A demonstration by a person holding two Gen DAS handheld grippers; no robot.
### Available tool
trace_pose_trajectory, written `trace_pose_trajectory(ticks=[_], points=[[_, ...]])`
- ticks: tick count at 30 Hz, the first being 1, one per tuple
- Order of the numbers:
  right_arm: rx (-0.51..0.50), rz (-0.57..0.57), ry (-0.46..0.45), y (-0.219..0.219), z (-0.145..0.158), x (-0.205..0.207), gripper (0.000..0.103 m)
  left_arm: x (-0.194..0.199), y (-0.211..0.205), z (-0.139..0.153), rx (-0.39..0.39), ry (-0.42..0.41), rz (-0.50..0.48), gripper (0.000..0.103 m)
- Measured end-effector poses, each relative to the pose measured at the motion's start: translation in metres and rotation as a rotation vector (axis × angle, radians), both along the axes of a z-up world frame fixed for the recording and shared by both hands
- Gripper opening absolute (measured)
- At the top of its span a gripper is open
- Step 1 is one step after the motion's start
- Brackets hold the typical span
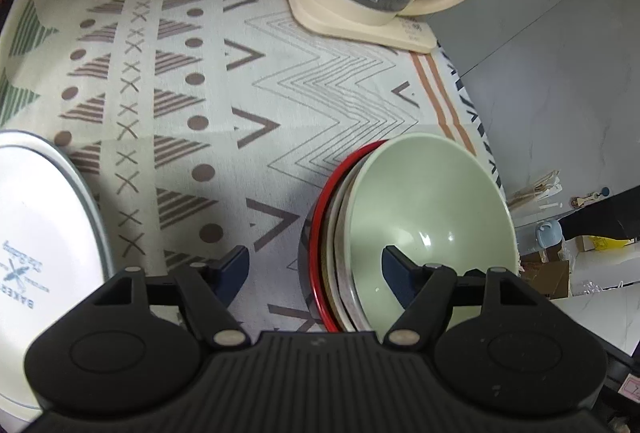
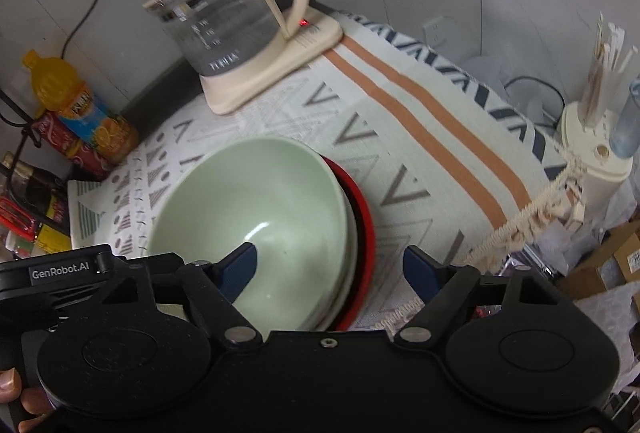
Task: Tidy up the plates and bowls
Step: 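Move the right gripper to the red bowl stack and grasp its rim, then carry the bowl stack onto the plate stack with right gripper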
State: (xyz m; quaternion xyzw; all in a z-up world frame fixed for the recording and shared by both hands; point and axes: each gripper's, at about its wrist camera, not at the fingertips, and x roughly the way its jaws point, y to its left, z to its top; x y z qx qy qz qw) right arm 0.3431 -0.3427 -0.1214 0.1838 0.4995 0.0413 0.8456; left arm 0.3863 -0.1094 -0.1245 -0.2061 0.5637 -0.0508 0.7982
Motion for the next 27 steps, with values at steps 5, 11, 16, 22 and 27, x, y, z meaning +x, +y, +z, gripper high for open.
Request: trace_pose_trajectory(ticks=[5,11,16,22,27], points=[[0.028,-0.005,0.049,-0.005,-0.015,0.005,0.060,0.006,-0.003,-0.011,0.003,0.016,0.016,0.062],[0.045,0.023,0.102,-0.003,-0.031,0.014,0.046,0.013,-0.003,-0.020,0.002,0.054,0.042,0.040],[0.010,0.058,0.110,0.003,-0.035,0.017,0.037,0.012,-0.003,-0.027,-0.042,0.069,0.038,0.026],[-0.010,0.086,0.108,0.002,-0.033,0.020,0.031,0.007,-0.002,-0.027,-0.046,0.062,0.037,0.026],[-0.001,0.081,0.099,0.004,-0.029,0.018,0.030,0.002,0.005,-0.022,-0.040,0.049,0.041,0.026]])
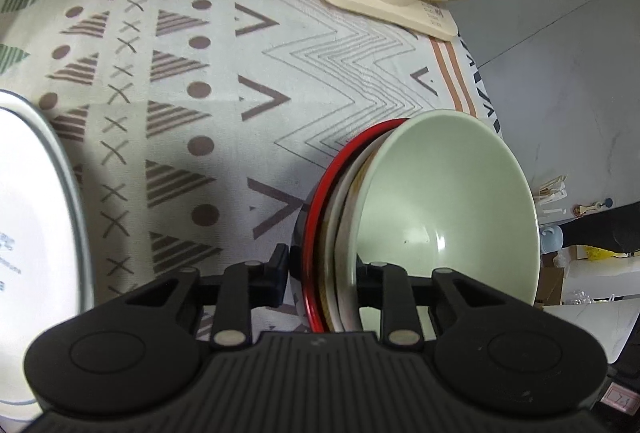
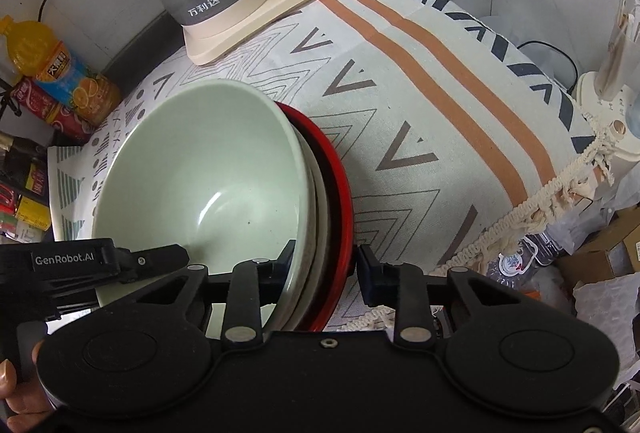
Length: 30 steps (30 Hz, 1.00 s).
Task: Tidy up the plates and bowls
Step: 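Carry the bowl stack onto the plate stack with right gripper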
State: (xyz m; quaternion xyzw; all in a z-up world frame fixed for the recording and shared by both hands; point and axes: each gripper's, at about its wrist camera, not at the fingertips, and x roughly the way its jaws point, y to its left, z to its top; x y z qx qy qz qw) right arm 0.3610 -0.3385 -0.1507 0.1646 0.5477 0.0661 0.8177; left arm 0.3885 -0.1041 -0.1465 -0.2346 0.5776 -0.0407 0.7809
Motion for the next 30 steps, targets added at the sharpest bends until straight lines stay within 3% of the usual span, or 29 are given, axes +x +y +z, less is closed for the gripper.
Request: trace_pose_trajectory(ticks=[17,30], points=[[0.021,0.075,-0.101,0.048,0.038,0.006,0.030,-0.013,0.057,0.046,0.024,-0.102,0.090,0.026],[0.031,0.162,-0.145,0.093,0.058,0.008,0.030,-0.037,0.101,0.060,0.029,-0.135,0.179,0.026]])
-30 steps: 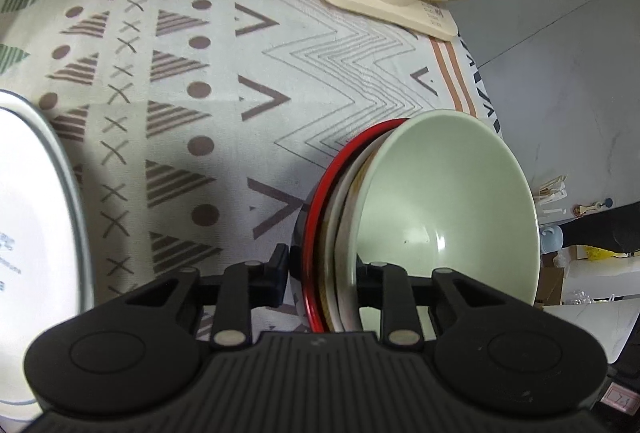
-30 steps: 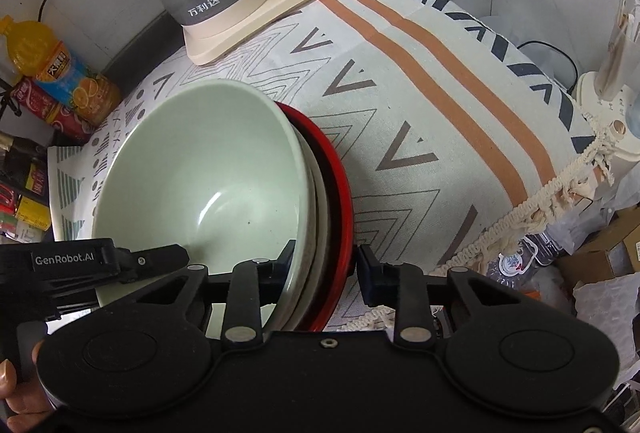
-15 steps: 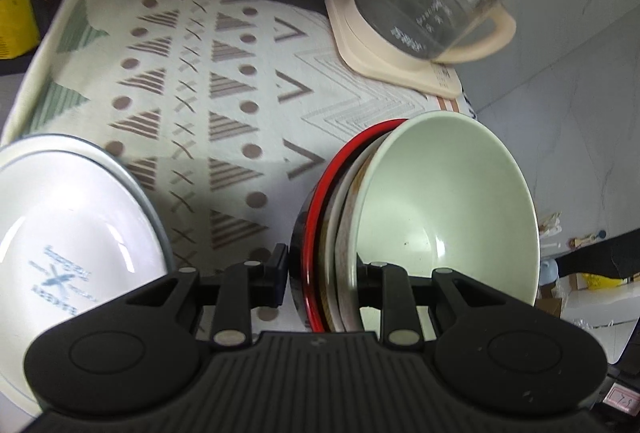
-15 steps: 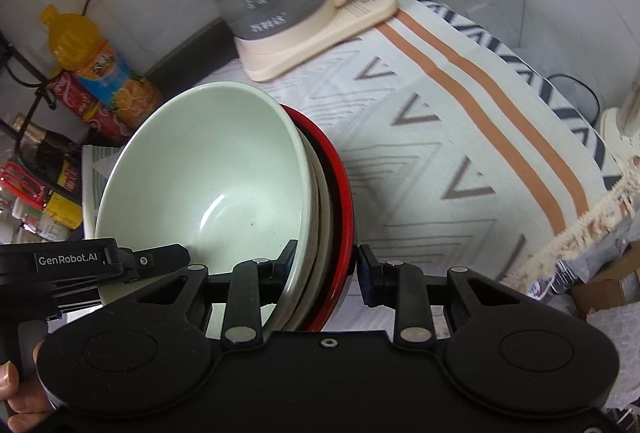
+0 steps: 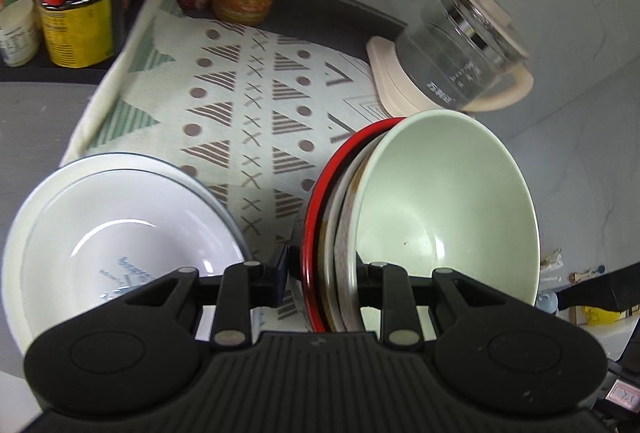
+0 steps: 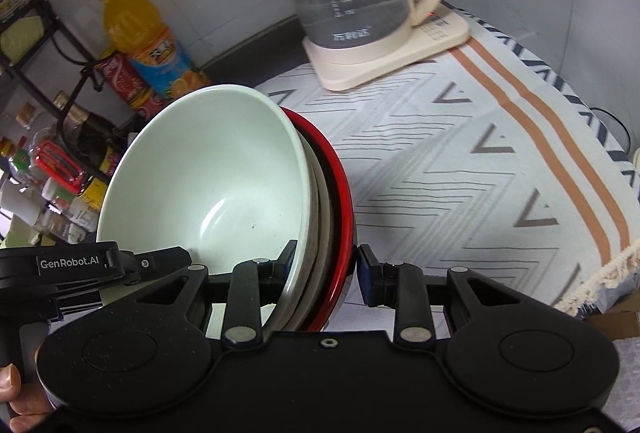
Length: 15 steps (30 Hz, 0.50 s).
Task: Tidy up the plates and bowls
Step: 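Carry the bowl stack onto the plate stack with right gripper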
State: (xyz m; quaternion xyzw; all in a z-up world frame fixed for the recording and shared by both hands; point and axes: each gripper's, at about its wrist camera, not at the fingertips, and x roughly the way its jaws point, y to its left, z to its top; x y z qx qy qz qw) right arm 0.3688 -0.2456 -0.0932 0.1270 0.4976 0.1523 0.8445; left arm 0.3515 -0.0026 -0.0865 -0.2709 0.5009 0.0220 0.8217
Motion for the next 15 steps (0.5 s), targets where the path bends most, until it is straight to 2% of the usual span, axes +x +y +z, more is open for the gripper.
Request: trace_pose_trajectory(ticks=[15], points=[[0.004,0.099,-0.028,0.050,0.013,-0.009,0.030,-0.040,0.045,0.011,0.002,-0.029,0.113,0.026]])
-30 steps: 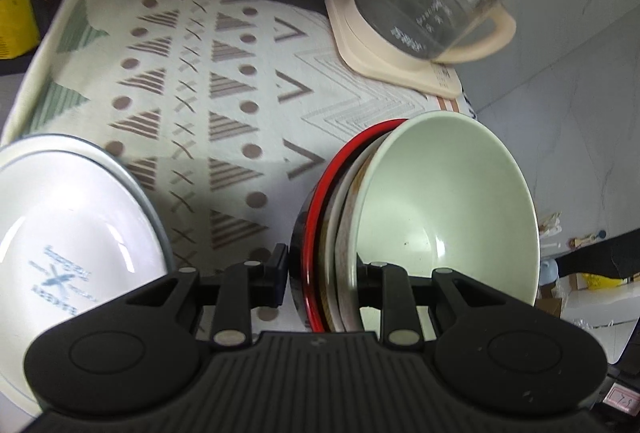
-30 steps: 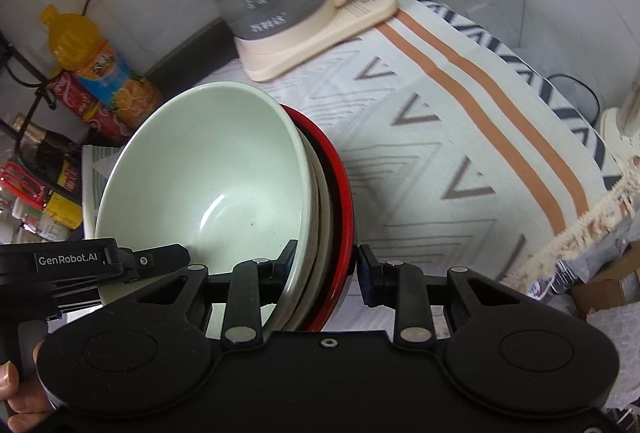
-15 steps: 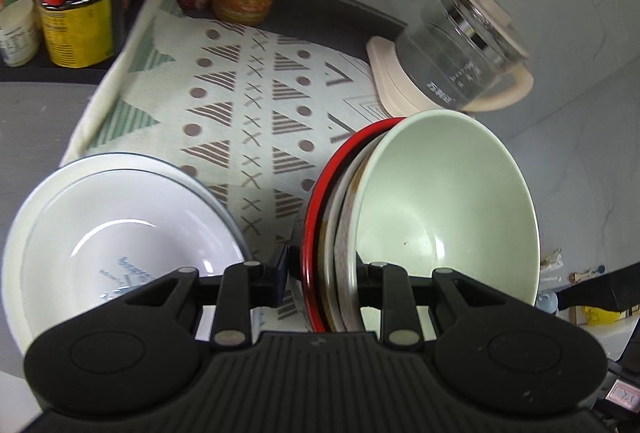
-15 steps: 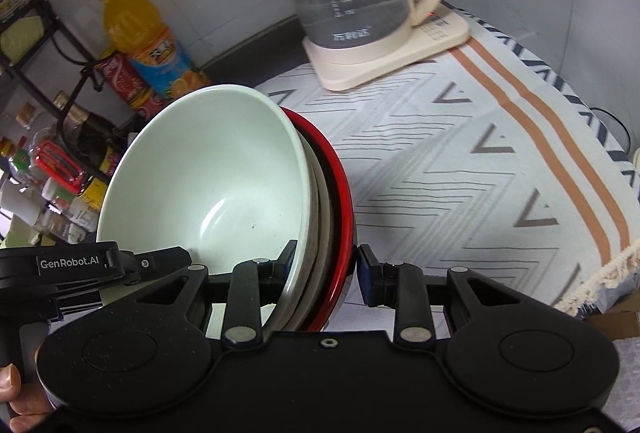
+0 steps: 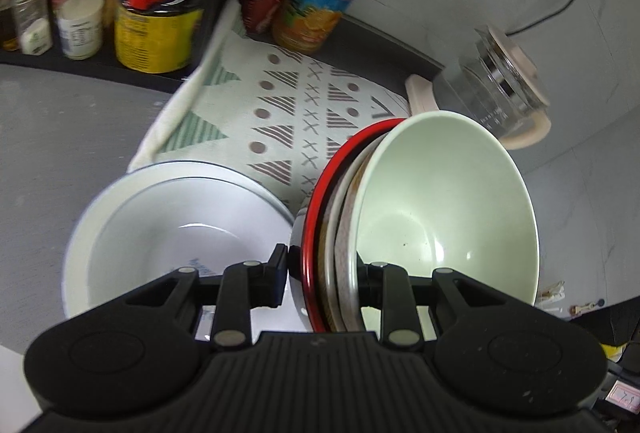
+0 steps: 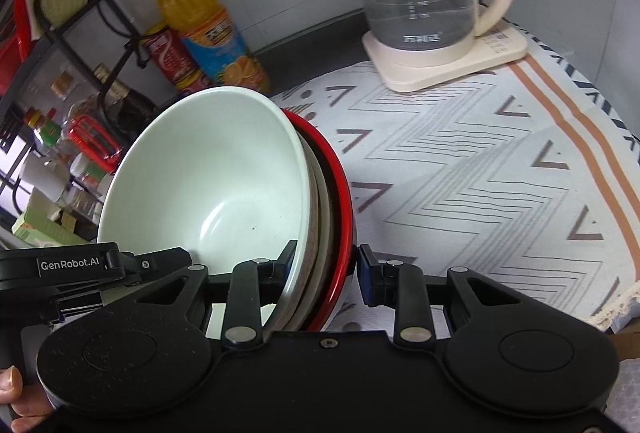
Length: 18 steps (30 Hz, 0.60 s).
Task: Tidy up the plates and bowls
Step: 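Carry the bowl stack onto the plate stack with right gripper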
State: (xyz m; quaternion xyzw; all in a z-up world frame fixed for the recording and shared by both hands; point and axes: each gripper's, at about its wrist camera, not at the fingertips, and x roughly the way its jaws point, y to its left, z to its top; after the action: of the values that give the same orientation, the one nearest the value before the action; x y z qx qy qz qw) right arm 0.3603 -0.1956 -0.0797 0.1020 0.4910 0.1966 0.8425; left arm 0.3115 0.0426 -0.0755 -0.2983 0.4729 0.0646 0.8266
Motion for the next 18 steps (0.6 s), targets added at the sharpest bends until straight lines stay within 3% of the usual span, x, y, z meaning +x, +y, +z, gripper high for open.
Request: trace_pose_trajectory(ticks=[18], points=[[-0.013,0.152,0.020,0.058,-0.001,-0.012,0.030,-0.055,0.054,-0.016,-0.014,0.042,0.148,0.026]])
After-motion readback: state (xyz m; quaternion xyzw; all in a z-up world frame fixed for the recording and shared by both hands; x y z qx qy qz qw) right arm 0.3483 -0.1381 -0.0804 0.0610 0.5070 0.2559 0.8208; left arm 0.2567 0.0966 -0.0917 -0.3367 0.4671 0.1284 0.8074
